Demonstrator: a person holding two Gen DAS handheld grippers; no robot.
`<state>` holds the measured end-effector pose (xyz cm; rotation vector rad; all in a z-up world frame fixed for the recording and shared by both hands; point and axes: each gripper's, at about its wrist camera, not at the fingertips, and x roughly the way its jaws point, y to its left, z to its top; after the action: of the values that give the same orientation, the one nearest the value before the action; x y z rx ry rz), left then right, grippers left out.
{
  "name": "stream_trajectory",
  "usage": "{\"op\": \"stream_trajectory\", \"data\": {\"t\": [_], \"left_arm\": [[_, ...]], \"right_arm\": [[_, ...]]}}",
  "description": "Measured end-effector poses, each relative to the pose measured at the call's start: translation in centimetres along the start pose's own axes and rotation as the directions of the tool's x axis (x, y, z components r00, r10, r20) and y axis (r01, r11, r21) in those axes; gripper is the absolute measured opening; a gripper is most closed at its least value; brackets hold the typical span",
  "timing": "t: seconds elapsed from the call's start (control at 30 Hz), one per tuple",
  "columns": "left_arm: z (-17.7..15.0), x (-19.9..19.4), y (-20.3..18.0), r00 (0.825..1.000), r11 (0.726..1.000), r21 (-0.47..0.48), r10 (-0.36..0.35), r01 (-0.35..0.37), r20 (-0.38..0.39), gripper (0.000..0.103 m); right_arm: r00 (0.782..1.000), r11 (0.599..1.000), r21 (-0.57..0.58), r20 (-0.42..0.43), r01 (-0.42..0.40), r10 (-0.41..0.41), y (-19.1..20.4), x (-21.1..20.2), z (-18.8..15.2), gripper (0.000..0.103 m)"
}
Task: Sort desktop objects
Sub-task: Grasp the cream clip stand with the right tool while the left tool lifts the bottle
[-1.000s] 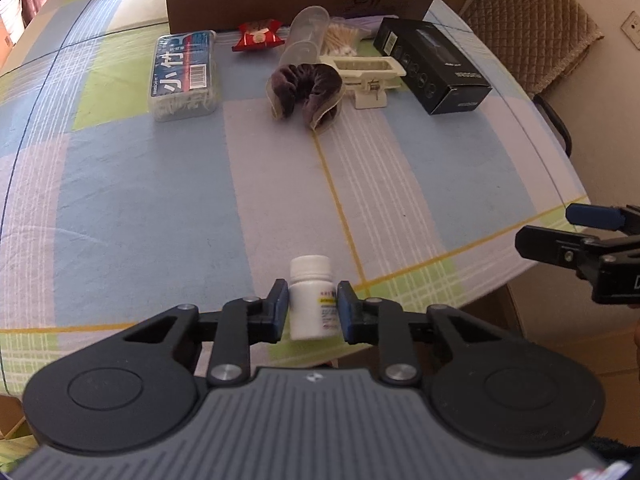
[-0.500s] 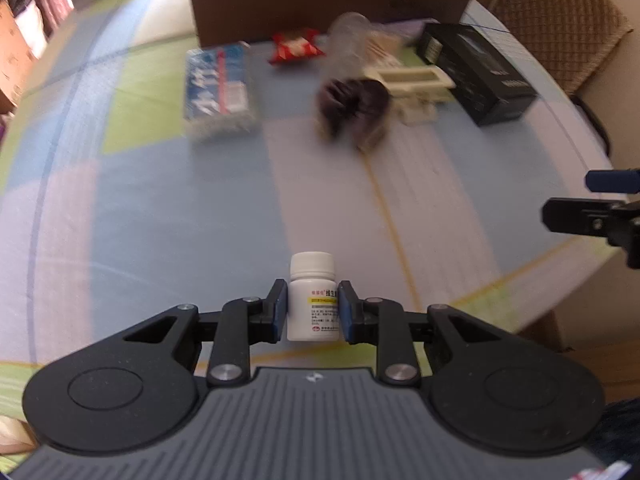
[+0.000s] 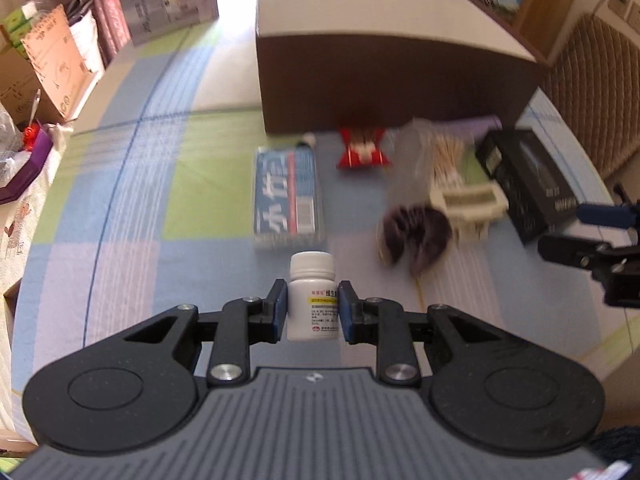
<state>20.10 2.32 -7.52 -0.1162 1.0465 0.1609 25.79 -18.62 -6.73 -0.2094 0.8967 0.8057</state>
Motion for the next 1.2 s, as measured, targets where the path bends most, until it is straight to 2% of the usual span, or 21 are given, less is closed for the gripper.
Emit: {"op": "stream_trajectory", "data": {"t": [0.2,0.43,0.83,0.87,0.97,1.2], "left_arm": [[1.6,-0.4,-0.1,1.0,1.0,-0.015,0.002,-0.002,0.027,0.022],[3.0,0.7,0.7,1.0,1.0,0.008,-0.021,0.021,0.021,0.022],[6.4,2.5,3.0,0.995,0.989,0.109,-0.1,0.1,0.001,0.022],[6.5,2.7,3.1,0.995,0.988,0.115,-0.103,0.103,-0.003,0.022],[7.0,3.1,3.6,0.993,0.986,0.123,-0.114,0.115,-0.011,0.022],[7.6,3.9,4.5,0.992,0.982,0.137,-0.127,0.129,-0.024,0.022]], "right_arm": [[1.0,1.0,0.01,-0.009,-0.027,0.027,-0.7,1.5,1.0,0.066],[0.999,0.999,0.049,-0.034,-0.014,0.016,-0.2,3.6,1.7,0.063],[0.993,0.982,0.162,-0.075,0.099,-0.088,0.4,7.2,2.1,0.064],[0.993,0.98,0.173,-0.078,0.102,-0.089,0.5,7.5,2.1,0.066],[0.992,0.977,0.179,-0.075,0.117,-0.105,0.9,7.9,2.3,0.085],[0.986,0.975,0.161,-0.094,0.15,-0.136,1.7,9.7,2.4,0.086]]}}
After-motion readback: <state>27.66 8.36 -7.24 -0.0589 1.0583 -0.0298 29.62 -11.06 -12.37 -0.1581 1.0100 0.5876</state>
